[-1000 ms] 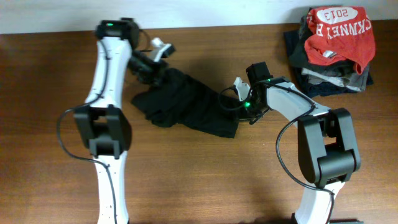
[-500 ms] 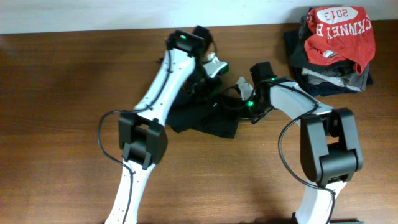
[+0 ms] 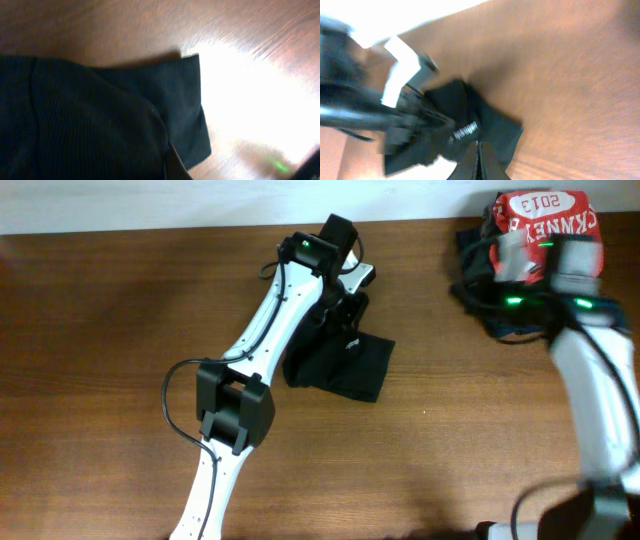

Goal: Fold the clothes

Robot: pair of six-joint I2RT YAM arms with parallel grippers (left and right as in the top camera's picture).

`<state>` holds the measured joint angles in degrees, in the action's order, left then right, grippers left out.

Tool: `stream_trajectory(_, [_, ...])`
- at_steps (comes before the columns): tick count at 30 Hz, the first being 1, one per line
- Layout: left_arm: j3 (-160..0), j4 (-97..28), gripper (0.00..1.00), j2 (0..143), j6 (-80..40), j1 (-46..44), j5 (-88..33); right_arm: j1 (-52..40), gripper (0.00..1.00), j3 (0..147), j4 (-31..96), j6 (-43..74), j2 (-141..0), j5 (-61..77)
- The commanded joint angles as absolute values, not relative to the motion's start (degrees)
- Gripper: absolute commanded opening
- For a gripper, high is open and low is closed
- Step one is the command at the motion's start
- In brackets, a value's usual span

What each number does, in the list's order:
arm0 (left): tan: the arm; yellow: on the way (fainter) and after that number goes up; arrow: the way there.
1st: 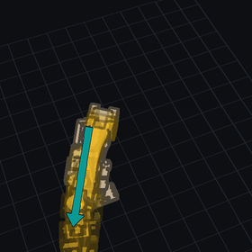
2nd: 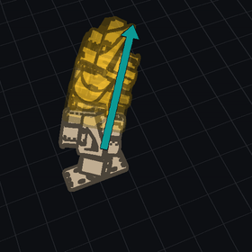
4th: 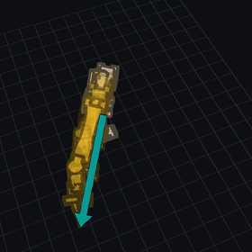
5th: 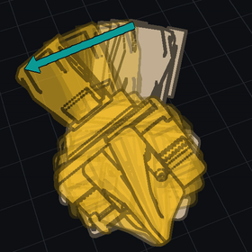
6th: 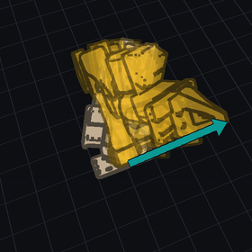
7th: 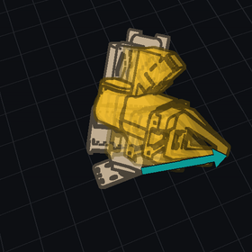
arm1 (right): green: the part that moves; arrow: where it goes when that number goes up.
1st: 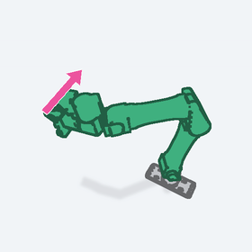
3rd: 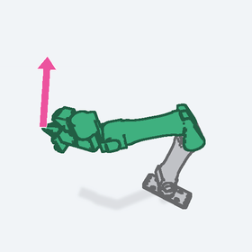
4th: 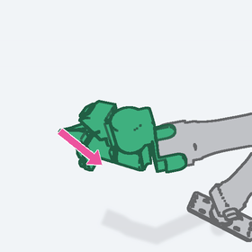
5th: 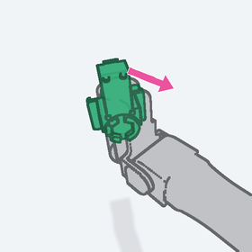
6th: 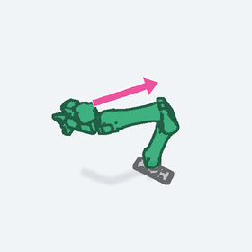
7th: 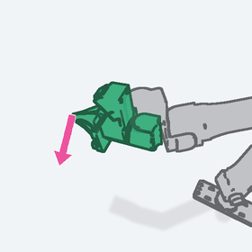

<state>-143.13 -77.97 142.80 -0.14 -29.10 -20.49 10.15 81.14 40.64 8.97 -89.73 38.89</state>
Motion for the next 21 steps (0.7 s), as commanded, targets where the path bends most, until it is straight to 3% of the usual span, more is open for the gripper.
stream_trajectory(1, [-144.2, -75.3, 0.01, 142.8, -0.9, -31.4, -20.6, 14.9, 0.04, 81.7, 41.8, 10.2, -85.0, 40.4])
stream_trajectory(2, [-144.2, -74.7, 0.02, 142.8, -0.9, -32.0, -20.6, 15.8, 0.04, 81.7, 42.4, 10.2, -84.5, 40.3])
stream_trajectory(3, [-144.2, -74.0, 0.11, 142.8, -0.9, -32.6, -20.6, 16.6, 0.04, 81.7, 43.0, 10.2, -84.2, 40.4])
stream_trajectory(7, [-144.2, -71.8, 0.92, 142.8, -0.8, -35.2, -20.5, 18.8, 0.04, 81.7, 45.3, 9.9, -84.0, 40.3])
stream_trajectory(8, [-144.2, -71.2, 0.99, 142.8, -0.8, -35.6, -20.5, 19.0, 0.04, 81.7, 45.4, 9.9, -84.0, 40.4])
stream_trajectory(14, [-147.0, -69.6, 0.99, 142.8, -1.5, -34.8, -21.0, 19.5, 0.04, 81.7, 45.6, 9.9, -84.0, 40.5])
stream_trajectory(21, [-162.3, -71.8, 0.99, 142.8, -2.4, -29.4, -25.3, 19.5, 0.04, 81.7, 45.9, 9.9, -84.0, 40.5])
